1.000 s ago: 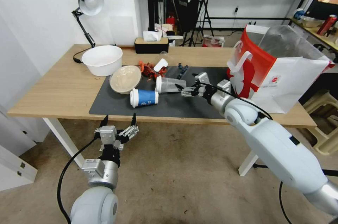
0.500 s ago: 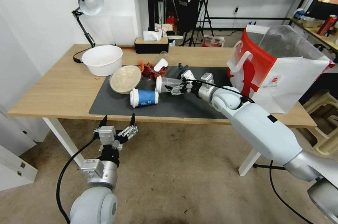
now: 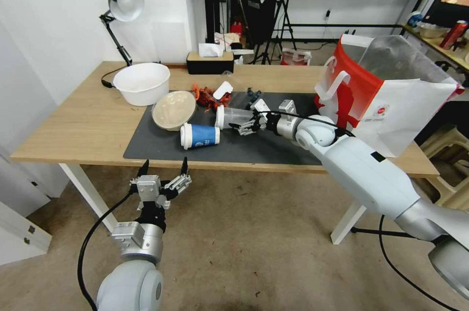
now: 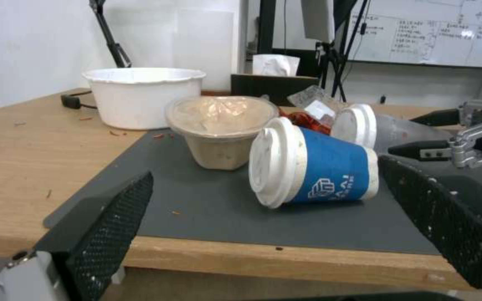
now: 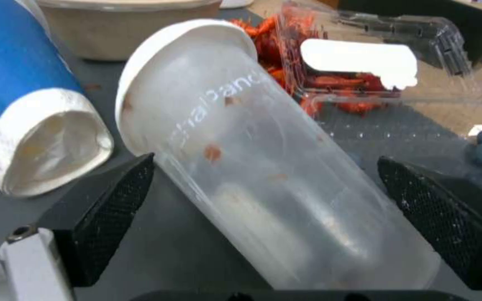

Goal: Pick up the trash from the table and place it into the takeout bag.

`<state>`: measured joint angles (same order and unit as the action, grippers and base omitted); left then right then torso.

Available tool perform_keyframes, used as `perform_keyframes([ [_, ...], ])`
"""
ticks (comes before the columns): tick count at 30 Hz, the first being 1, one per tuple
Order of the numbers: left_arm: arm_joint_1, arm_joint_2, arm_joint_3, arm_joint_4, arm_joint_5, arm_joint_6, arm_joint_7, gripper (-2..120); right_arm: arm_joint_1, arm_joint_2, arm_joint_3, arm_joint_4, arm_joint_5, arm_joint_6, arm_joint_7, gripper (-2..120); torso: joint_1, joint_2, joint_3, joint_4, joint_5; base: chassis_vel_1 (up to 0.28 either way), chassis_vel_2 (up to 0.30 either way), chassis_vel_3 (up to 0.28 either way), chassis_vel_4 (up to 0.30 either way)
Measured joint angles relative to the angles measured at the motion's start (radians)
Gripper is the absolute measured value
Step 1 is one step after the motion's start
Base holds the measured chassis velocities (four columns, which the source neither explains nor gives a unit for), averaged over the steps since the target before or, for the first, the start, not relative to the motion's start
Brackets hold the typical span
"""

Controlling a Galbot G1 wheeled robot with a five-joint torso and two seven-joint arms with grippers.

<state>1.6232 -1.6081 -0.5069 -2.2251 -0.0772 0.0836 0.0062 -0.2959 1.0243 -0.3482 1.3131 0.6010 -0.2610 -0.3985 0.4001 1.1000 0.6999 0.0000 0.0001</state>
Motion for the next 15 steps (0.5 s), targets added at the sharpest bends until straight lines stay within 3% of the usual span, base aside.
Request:
perform_keyframes([
  [15, -0.004, 0.000, -0.001, 0.001, 0.000, -0.001, -0.001, 100, 0.022, 0.001, -0.037, -0.029, -0.015, 0.001, -0.027, 96, 0.000, 0.000, 0.000, 0.0000, -0.0001, 0.000, 0.000, 0.000, 0.000],
])
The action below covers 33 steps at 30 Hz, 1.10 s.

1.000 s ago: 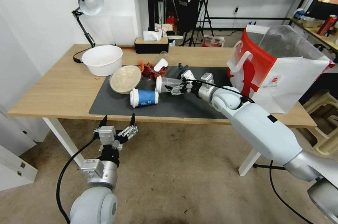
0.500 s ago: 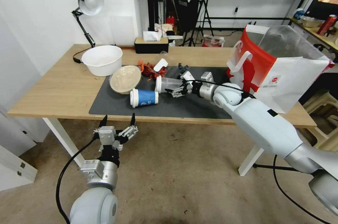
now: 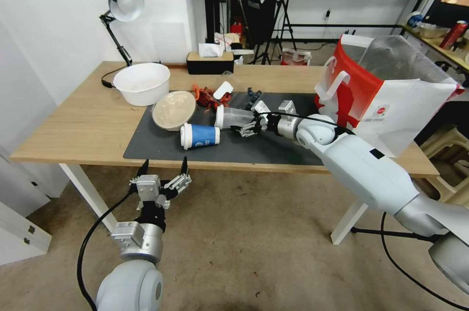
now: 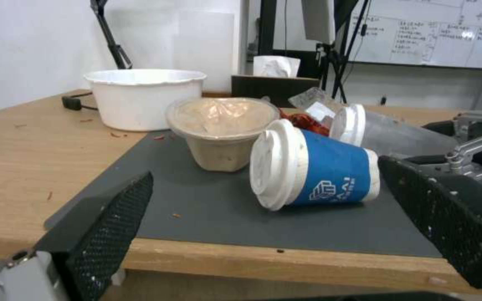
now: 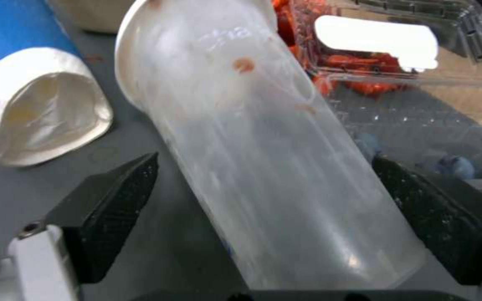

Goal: Pick up the trash from the table and place it into the takeout bag.

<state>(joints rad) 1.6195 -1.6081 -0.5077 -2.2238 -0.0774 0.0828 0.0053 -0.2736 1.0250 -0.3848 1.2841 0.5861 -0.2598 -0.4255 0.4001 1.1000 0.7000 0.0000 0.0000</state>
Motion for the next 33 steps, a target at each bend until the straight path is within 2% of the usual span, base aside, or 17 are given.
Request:
perform_keyframes([
  [4, -0.002, 0.000, 0.000, 0.002, 0.000, 0.000, -0.001, 100, -0.005, -0.003, -0.001, 0.007, -0.001, 0.004, -0.003, 86, 0.000, 0.000, 0.000, 0.0000, 0.0000, 0.000, 0.000, 0.000, 0.000],
  [12, -0.005, 0.000, 0.000, 0.005, 0.000, 0.000, -0.001, 100, -0.019, -0.017, 0.005, 0.025, -0.001, 0.013, 0.000, 77, 0.000, 0.000, 0.000, 0.0000, 0.0000, 0.000, 0.000, 0.000, 0.000],
  [14, -0.005, 0.000, 0.002, 0.005, 0.000, 0.000, -0.001, 100, -0.026, -0.023, 0.007, 0.033, 0.000, 0.014, 0.001, 67, 0.000, 0.000, 0.000, 0.0000, 0.0000, 0.000, 0.000, 0.000, 0.000],
  [15, -0.005, 0.000, 0.002, 0.005, 0.000, 0.000, -0.001, 100, -0.026, -0.023, 0.007, 0.033, 0.000, 0.014, 0.001, 67, 0.000, 0.000, 0.000, 0.0000, 0.0000, 0.000, 0.000, 0.000, 0.000],
  [17, -0.005, 0.000, 0.003, 0.005, 0.000, 0.000, -0.001, 100, -0.033, -0.027, 0.010, 0.039, 0.000, 0.016, 0.002, 57, 0.000, 0.000, 0.000, -0.0001, 0.0000, 0.000, 0.000, 0.000, 0.000],
  [18, -0.005, 0.000, 0.003, 0.005, 0.000, 0.000, -0.001, 100, -0.033, -0.027, 0.010, 0.039, 0.000, 0.016, 0.002, 57, 0.000, 0.000, 0.000, -0.0001, 0.0000, 0.000, 0.000, 0.000, 0.000],
  [21, -0.004, 0.000, 0.003, 0.004, 0.000, 0.000, -0.001, 100, -0.045, -0.031, 0.017, 0.049, 0.002, 0.018, 0.006, 46, 0.000, 0.000, 0.000, -0.0001, -0.0001, 0.000, 0.000, 0.000, 0.000],
  [29, -0.002, 0.000, 0.003, 0.001, 0.000, 0.000, -0.002, 100, -0.067, -0.034, 0.036, 0.077, 0.020, 0.025, 0.024, 46, 0.000, 0.000, 0.000, 0.0001, 0.0002, 0.000, 0.000, 0.000, 0.000],
  [33, -0.001, 0.000, 0.002, -0.002, 0.000, 0.000, -0.002, 100, -0.086, -0.038, 0.077, 0.116, 0.042, 0.036, 0.047, 46, 0.000, 0.000, 0.000, 0.0001, 0.0001, 0.000, 0.000, 0.000, 0.000],
])
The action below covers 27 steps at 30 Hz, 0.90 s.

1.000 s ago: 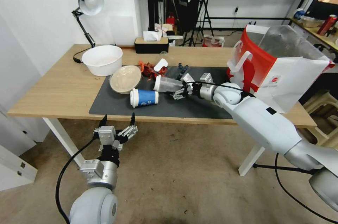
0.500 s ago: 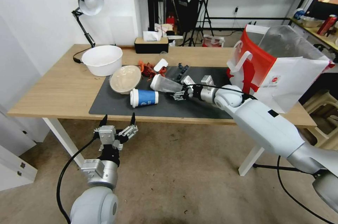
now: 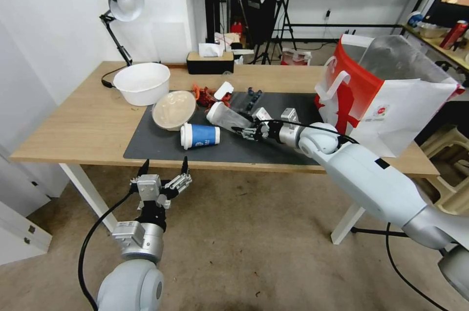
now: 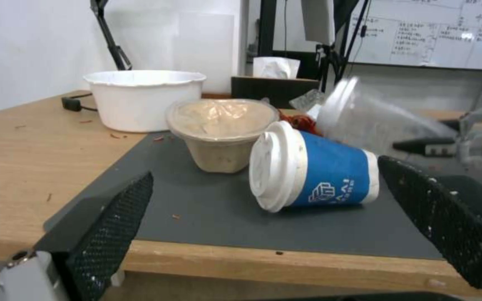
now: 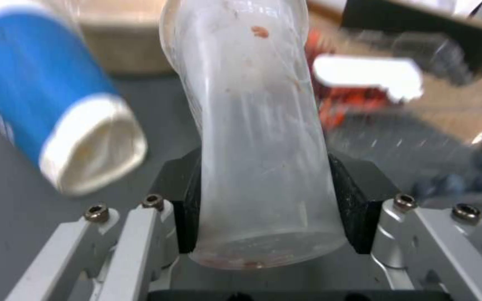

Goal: Pick up the trash from the table and place it into the takeout bag.

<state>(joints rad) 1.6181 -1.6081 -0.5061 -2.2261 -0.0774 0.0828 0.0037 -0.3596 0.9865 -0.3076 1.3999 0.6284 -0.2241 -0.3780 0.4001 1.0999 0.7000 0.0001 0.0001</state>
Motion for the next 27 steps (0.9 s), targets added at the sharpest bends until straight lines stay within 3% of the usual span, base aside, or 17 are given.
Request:
perform_keyframes([
  [10, 0.001, 0.000, 0.004, -0.002, 0.002, 0.001, 0.000, 100, -0.087, -0.017, 0.216, 0.205, 0.071, -0.025, 0.171, 45, 0.000, 0.000, 0.000, 0.0000, -0.0001, 0.000, 0.000, 0.000, 0.000],
  [13, 0.002, 0.000, 0.008, -0.003, 0.005, 0.001, 0.001, 100, -0.124, -0.030, 0.335, 0.307, 0.082, -0.104, 0.321, 45, 0.000, 0.000, 0.000, -0.0002, 0.0000, 0.000, 0.000, 0.000, 0.000],
  [17, 0.003, 0.000, 0.011, -0.003, 0.008, 0.001, 0.002, 100, -0.141, -0.041, 0.395, 0.364, 0.082, -0.159, 0.431, 45, 0.000, 0.000, 0.000, -0.0003, -0.0001, 0.000, 0.000, 0.000, 0.000],
  [19, 0.004, 0.000, 0.015, -0.003, 0.012, -0.001, 0.003, 100, -0.156, -0.055, 0.456, 0.422, 0.071, -0.228, 0.567, 43, 0.000, 0.000, 0.000, -0.0002, -0.0001, 0.000, 0.000, 0.000, 0.000],
  [23, 0.004, 0.000, 0.018, -0.003, 0.015, -0.003, 0.005, 100, -0.182, -0.061, 0.519, 0.466, 0.037, -0.282, 0.678, 42, 0.000, 0.000, 0.000, 0.0000, 0.0001, 0.000, 0.000, 0.000, 0.000],
  [27, 0.007, 0.000, 0.019, -0.004, 0.017, -0.005, 0.006, 100, -0.209, -0.067, 0.572, 0.490, -0.001, -0.302, 0.723, 39, 0.000, 0.000, 0.000, -0.0001, 0.0001, 0.000, 0.000, 0.000, 0.000],
])
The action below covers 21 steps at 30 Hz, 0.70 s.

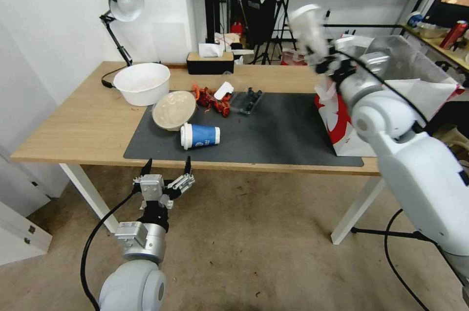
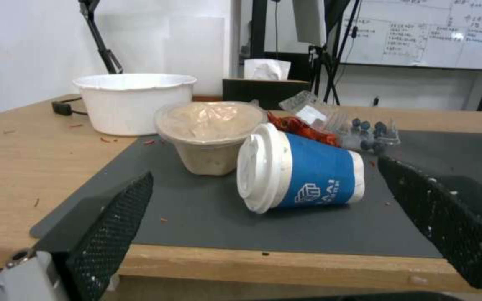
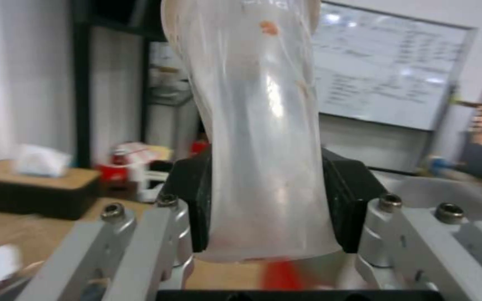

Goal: Pick up the trash from the table and place it into the takeout bag.

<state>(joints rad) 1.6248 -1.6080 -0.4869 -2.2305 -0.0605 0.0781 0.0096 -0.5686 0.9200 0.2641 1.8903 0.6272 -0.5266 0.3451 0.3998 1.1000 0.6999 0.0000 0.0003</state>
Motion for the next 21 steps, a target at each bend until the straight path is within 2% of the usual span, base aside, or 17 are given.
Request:
perform_keyframes([
  [1, 0.002, 0.000, 0.000, -0.001, 0.000, -0.002, 0.000, 100, -0.019, -0.004, 0.041, 0.017, -0.017, -0.022, 0.025, 37, 0.000, 0.000, 0.000, -0.0001, 0.0000, 0.000, 0.000, 0.000, 0.000],
  [4, 0.003, 0.000, 0.001, -0.001, 0.001, -0.002, 0.001, 100, -0.025, -0.006, 0.052, 0.022, -0.020, -0.029, 0.031, 34, 0.000, 0.000, 0.000, -0.0002, -0.0002, 0.000, 0.000, 0.000, 0.000],
  [6, 0.004, 0.000, 0.003, -0.002, 0.004, -0.004, 0.002, 100, -0.064, -0.013, 0.124, 0.042, -0.052, -0.063, 0.052, 26, 0.000, 0.000, 0.000, 0.0000, -0.0001, 0.000, 0.000, 0.000, 0.000],
  [10, 0.006, 0.000, 0.009, -0.004, 0.009, -0.006, 0.005, 100, -0.120, -0.020, 0.188, 0.054, -0.092, -0.084, 0.059, 17, 0.000, 0.000, 0.000, 0.0001, -0.0001, 0.000, 0.000, 0.000, 0.000],
  [13, 0.007, 0.000, 0.011, -0.004, 0.011, -0.007, 0.006, 100, -0.142, -0.024, 0.205, 0.059, -0.099, -0.091, 0.054, 14, 0.000, 0.000, 0.000, 0.0000, -0.0002, 0.000, 0.000, 0.000, 0.000],
  [15, 0.009, 0.000, 0.013, -0.005, 0.013, -0.008, 0.008, 100, -0.163, -0.028, 0.223, 0.063, -0.102, -0.092, 0.047, 19, 0.000, 0.000, 0.000, 0.0000, -0.0001, 0.000, 0.000, 0.000, 0.000],
  [17, 0.009, 0.000, 0.013, -0.005, 0.013, -0.008, 0.008, 100, -0.165, -0.028, 0.224, 0.063, -0.102, -0.092, 0.046, 19, 0.000, 0.000, 0.000, 0.0000, -0.0001, 0.000, 0.000, 0.000, 0.000],
  [18, 0.010, 0.000, 0.013, -0.007, 0.014, -0.008, 0.010, 100, -0.176, -0.029, 0.234, 0.064, -0.102, -0.093, 0.045, 28, 0.000, 0.000, 0.000, 0.0000, -0.0002, 0.000, 0.000, 0.000, 0.000],
  [19, 0.010, 0.000, 0.013, -0.007, 0.014, -0.008, 0.010, 100, -0.176, -0.029, 0.234, 0.064, -0.102, -0.093, 0.045, 28, 0.000, 0.000, 0.000, 0.0000, -0.0002, 0.000, 0.000, 0.000, 0.000],
  [21, 0.012, 0.000, 0.014, -0.008, 0.014, -0.008, 0.011, 100, -0.184, -0.031, 0.239, 0.067, -0.101, -0.095, 0.043, 41, 0.000, 0.000, 0.000, 0.0001, -0.0003, 0.000, 0.000, 0.000, 0.000],
])
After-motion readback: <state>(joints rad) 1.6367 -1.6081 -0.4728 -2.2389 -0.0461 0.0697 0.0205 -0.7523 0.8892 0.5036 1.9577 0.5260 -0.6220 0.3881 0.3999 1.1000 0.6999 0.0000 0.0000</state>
